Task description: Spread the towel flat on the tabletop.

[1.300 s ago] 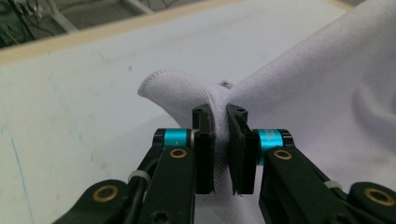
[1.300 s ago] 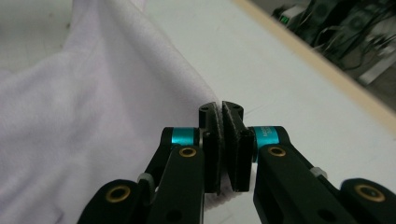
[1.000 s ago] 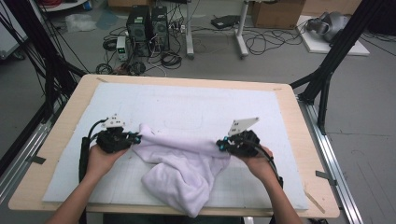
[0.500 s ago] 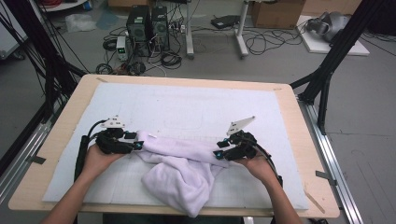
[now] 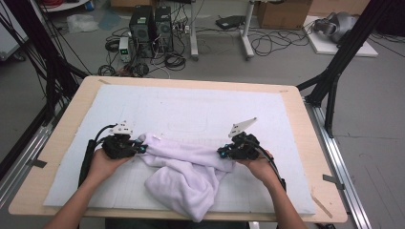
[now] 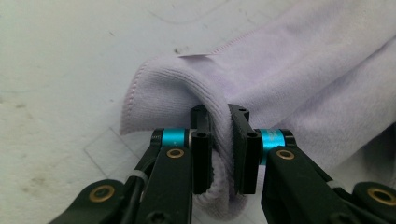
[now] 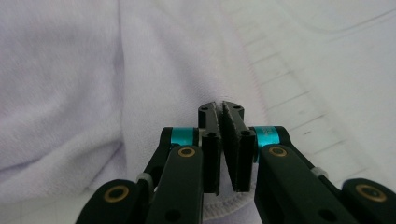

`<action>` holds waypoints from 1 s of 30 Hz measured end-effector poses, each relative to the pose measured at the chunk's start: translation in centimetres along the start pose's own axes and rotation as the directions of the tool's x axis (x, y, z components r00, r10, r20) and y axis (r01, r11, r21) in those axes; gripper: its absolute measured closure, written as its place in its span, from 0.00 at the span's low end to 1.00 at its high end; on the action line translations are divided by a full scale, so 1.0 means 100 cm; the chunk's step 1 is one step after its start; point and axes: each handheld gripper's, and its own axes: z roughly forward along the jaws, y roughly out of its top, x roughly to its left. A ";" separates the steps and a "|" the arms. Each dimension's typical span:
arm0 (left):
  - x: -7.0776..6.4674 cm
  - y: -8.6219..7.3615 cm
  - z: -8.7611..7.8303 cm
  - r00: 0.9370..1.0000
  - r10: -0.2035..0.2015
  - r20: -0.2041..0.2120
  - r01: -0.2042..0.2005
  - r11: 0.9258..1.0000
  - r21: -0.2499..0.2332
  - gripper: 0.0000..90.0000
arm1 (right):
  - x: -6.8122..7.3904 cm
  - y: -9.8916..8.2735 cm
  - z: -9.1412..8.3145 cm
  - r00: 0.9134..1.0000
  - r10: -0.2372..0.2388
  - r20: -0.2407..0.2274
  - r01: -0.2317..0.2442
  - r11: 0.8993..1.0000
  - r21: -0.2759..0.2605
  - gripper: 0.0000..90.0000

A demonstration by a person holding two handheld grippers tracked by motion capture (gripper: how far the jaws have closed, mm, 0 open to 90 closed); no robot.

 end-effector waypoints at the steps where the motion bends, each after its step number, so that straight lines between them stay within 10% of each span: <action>1: 0.000 0.001 -0.003 1.000 -0.005 -0.004 0.005 1.000 -0.016 0.89 | 0.000 0.000 0.000 1.000 0.000 0.000 0.000 1.000 0.000 0.96; 11: 0.010 0.028 -0.020 0.997 -0.054 -0.052 0.048 0.992 -0.114 0.89 | -0.006 0.019 -0.024 0.999 -0.019 0.046 0.023 0.996 -0.081 0.96; 15: 0.028 0.063 -0.020 0.990 -0.067 -0.124 0.046 0.985 -0.169 0.90 | -0.033 0.050 -0.034 0.994 -0.025 0.104 0.033 0.997 -0.072 0.96; 18: 0.045 0.113 -0.023 0.973 -0.047 -0.224 0.000 0.979 -0.206 0.89 | -0.055 0.080 -0.050 0.983 -0.008 0.182 0.027 0.995 -0.100 0.96; 20: 0.055 0.139 -0.020 0.945 -0.081 -0.318 0.004 0.972 -0.237 0.76 | -0.073 0.102 -0.061 0.960 0.039 0.277 -0.002 0.991 -0.135 0.86; 23: 0.063 0.141 -0.014 0.953 -0.137 -0.271 0.070 0.968 -0.243 0.60 | -0.091 0.107 -0.063 0.951 0.134 0.280 -0.072 0.973 -0.220 0.76; 30: 0.058 0.094 -0.003 0.975 -0.111 -0.193 0.074 0.979 -0.191 0.57 | -0.074 0.076 -0.030 0.972 0.085 0.218 -0.062 0.992 -0.110 0.68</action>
